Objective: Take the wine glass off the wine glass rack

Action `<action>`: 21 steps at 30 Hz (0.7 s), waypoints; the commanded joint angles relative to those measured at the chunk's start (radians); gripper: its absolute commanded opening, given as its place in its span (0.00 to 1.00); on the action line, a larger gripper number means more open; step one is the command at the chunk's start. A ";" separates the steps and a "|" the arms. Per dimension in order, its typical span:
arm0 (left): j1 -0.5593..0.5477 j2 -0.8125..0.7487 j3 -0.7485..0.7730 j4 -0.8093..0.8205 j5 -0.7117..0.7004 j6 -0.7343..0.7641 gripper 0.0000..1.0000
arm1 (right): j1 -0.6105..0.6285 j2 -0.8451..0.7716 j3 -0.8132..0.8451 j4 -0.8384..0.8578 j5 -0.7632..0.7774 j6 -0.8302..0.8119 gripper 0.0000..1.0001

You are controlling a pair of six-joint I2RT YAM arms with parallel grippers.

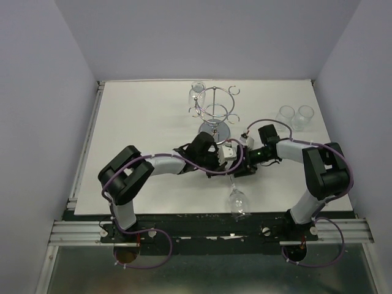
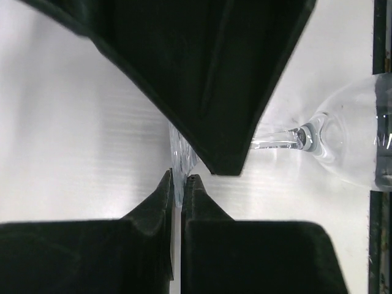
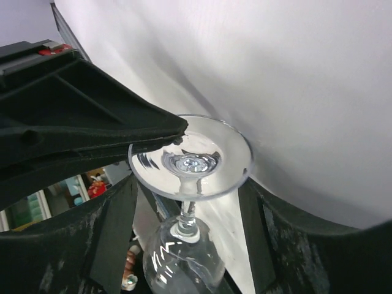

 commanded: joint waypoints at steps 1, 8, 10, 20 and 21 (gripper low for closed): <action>-0.001 -0.080 -0.074 -0.069 0.018 -0.016 0.00 | 0.004 -0.052 0.035 -0.028 0.013 -0.089 0.73; 0.044 -0.192 -0.156 -0.138 0.065 -0.056 0.00 | 0.004 -0.127 0.061 -0.128 0.038 -0.250 0.73; 0.074 -0.212 -0.178 -0.148 0.074 -0.079 0.00 | 0.004 -0.145 0.084 -0.157 0.033 -0.288 0.73; 0.196 -0.245 -0.210 -0.142 0.131 -0.171 0.00 | 0.008 -0.285 0.187 -0.416 0.050 -0.705 0.63; 0.200 -0.245 -0.210 -0.139 0.134 -0.173 0.00 | 0.011 -0.327 0.169 -0.415 0.061 -0.750 0.63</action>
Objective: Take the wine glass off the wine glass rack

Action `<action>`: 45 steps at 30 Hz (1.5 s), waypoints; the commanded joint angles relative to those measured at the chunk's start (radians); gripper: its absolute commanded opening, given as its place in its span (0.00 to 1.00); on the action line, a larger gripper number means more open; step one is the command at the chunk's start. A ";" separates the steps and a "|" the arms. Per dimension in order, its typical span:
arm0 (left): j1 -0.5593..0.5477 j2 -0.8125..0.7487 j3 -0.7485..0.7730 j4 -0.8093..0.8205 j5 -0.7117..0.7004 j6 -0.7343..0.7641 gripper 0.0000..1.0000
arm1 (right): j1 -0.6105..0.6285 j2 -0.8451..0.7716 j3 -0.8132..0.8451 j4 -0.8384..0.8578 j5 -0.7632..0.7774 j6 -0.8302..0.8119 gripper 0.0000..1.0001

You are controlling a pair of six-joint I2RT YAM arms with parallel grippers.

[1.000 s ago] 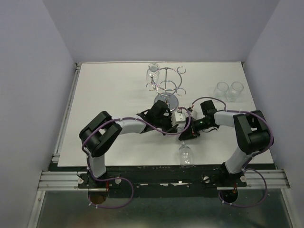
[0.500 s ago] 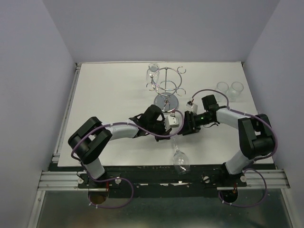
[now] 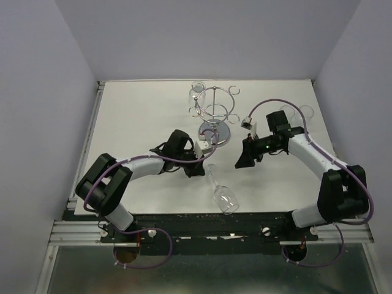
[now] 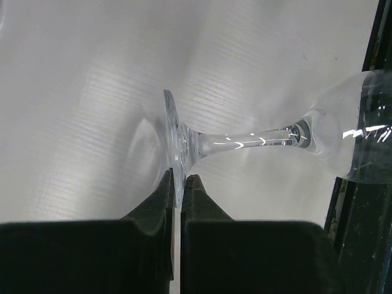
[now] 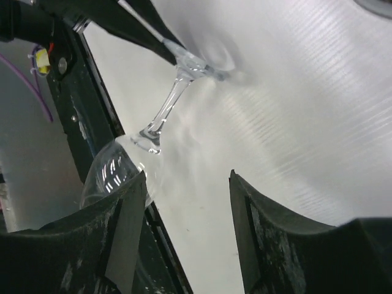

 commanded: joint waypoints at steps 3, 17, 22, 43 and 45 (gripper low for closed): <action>0.028 -0.035 -0.014 -0.011 0.076 -0.054 0.00 | 0.032 -0.260 -0.061 -0.080 0.056 -0.323 0.64; 0.105 0.033 0.007 0.025 0.176 -0.072 0.00 | 0.219 -0.565 -0.193 0.016 0.206 -0.504 0.66; 0.106 0.072 0.029 0.029 0.196 -0.087 0.00 | 0.256 -0.590 -0.206 0.016 0.202 -0.572 0.69; 0.122 0.161 0.061 0.155 0.185 -0.317 0.00 | 0.317 -0.690 -0.290 -0.067 0.131 -0.667 0.80; 0.122 0.164 0.062 0.179 0.194 -0.345 0.00 | 0.322 -0.684 -0.314 0.028 0.183 -0.550 0.80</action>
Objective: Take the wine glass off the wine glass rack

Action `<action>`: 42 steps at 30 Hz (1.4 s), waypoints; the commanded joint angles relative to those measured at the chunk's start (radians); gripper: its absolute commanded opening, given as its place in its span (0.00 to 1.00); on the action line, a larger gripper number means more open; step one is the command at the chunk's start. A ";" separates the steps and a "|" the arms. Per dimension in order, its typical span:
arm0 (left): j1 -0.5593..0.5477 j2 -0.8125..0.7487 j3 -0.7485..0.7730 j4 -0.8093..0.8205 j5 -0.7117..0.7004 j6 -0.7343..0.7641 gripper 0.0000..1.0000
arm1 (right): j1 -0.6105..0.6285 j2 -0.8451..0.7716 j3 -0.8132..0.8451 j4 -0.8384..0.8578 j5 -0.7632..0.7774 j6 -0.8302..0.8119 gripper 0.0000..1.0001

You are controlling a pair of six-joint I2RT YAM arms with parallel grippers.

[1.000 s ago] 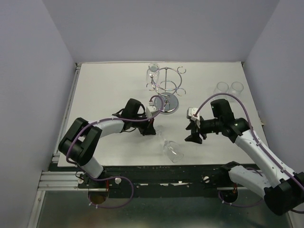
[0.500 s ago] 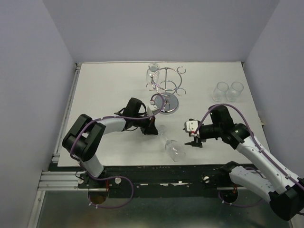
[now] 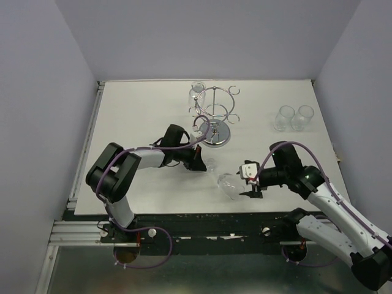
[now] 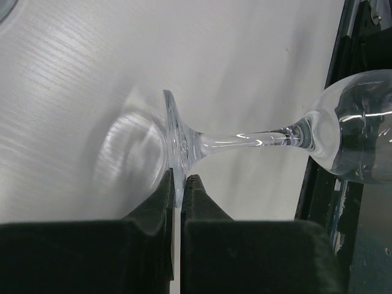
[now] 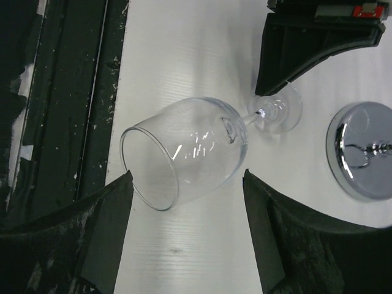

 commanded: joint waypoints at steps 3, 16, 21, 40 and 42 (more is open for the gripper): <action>0.005 0.022 0.011 0.067 0.024 -0.095 0.00 | 0.037 0.034 -0.048 0.203 0.091 0.307 0.77; 0.005 0.008 0.010 0.032 -0.041 -0.098 0.41 | 0.120 0.120 0.004 0.378 0.190 0.459 0.76; 0.005 -0.009 0.007 0.015 -0.068 -0.088 0.53 | 0.122 0.161 0.036 0.414 0.226 0.451 0.73; 0.002 -0.064 -0.032 0.015 -0.053 -0.020 0.59 | 0.142 0.377 0.261 0.351 0.284 0.416 0.52; 0.002 -0.067 -0.029 0.012 -0.053 -0.012 0.60 | 0.142 0.409 0.297 0.320 0.295 0.416 0.51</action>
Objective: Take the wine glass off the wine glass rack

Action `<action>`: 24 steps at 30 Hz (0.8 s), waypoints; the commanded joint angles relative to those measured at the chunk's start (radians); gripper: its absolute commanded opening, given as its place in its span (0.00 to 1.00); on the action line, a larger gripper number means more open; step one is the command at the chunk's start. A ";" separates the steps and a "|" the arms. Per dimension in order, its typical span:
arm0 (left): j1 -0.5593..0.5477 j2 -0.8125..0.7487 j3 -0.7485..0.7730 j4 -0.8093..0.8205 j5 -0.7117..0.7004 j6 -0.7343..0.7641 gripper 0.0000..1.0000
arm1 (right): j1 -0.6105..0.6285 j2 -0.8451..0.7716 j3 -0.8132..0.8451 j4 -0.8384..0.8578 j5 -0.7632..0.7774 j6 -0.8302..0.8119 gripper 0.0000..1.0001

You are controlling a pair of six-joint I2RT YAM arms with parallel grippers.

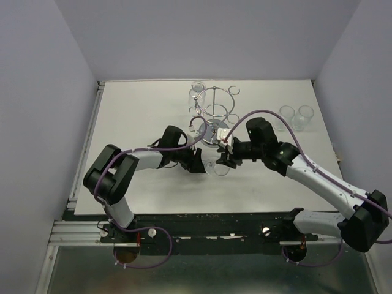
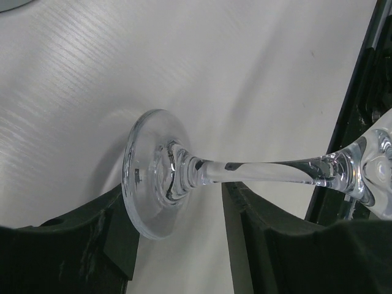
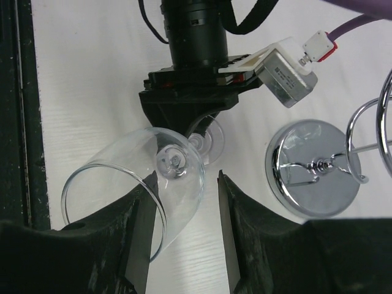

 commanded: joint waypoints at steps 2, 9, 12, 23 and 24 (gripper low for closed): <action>-0.008 -0.050 -0.002 0.009 0.033 0.038 0.61 | 0.005 0.077 0.101 -0.079 0.060 -0.023 0.50; -0.006 -0.079 -0.010 -0.005 -0.002 0.052 0.66 | 0.009 0.138 0.171 -0.129 0.041 -0.038 0.50; -0.006 -0.088 -0.011 -0.012 -0.024 0.058 0.68 | 0.009 0.163 0.198 -0.154 0.031 -0.046 0.46; -0.006 -0.111 -0.034 -0.037 -0.133 0.064 0.84 | 0.009 0.207 0.205 -0.174 0.006 -0.053 0.39; -0.006 -0.110 -0.033 -0.038 -0.140 0.063 0.85 | 0.009 0.210 0.207 -0.174 0.002 -0.050 0.37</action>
